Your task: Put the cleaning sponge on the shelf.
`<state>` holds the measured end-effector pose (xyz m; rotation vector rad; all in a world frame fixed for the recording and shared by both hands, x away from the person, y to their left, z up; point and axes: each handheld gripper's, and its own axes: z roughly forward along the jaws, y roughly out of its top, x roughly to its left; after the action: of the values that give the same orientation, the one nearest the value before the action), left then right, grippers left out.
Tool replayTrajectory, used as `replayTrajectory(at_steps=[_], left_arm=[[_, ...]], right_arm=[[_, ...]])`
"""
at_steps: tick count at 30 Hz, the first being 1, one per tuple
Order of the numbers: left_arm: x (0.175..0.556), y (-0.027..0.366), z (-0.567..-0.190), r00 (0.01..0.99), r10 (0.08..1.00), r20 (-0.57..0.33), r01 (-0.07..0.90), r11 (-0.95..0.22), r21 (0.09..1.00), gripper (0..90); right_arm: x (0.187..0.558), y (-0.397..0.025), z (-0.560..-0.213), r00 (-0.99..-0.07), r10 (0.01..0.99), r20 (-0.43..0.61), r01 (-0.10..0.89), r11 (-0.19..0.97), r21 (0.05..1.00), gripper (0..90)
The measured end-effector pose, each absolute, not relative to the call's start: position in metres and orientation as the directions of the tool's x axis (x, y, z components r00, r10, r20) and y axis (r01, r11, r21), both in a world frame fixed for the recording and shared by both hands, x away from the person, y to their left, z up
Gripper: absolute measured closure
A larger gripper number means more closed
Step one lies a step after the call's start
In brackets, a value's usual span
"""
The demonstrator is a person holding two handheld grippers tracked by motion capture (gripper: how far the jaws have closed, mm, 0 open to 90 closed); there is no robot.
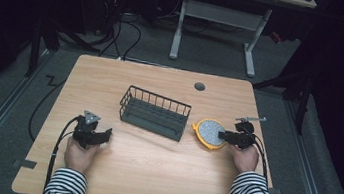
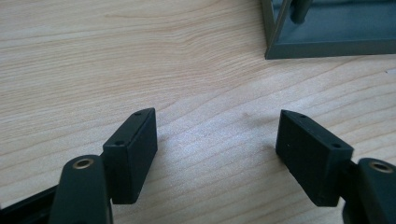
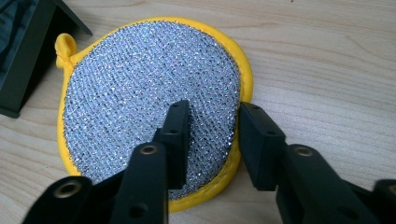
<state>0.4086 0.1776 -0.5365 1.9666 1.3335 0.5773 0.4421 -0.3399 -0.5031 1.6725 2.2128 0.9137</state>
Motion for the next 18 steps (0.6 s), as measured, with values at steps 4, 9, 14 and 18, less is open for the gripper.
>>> replayTrajectory(at_steps=[4,9,14,18], left_arm=[[0.4086,0.1775,-0.5365,0.373,0.928,-0.015,0.624,-0.239,0.744,30.2],[0.4086,0.1777,-0.5364,0.374,0.927,-0.015,0.624,-0.240,0.743,30.4],[0.4087,0.1779,-0.5364,0.374,0.927,-0.017,0.624,-0.239,0.744,30.4],[0.4097,0.1779,-0.5363,0.378,0.926,-0.017,0.625,-0.242,0.742,30.6]], right_arm=[[0.4413,-0.3387,-0.5013,-0.346,0.922,0.173,0.786,0.184,0.591,78.2],[0.4381,-0.3364,-0.5008,-0.331,0.928,0.169,0.785,0.171,0.596,80.8],[0.4366,-0.3340,-0.4995,-0.324,0.933,0.156,0.770,0.164,0.617,82.5],[0.4369,-0.3350,-0.4961,-0.291,0.944,0.154,0.763,0.132,0.632,82.9]])
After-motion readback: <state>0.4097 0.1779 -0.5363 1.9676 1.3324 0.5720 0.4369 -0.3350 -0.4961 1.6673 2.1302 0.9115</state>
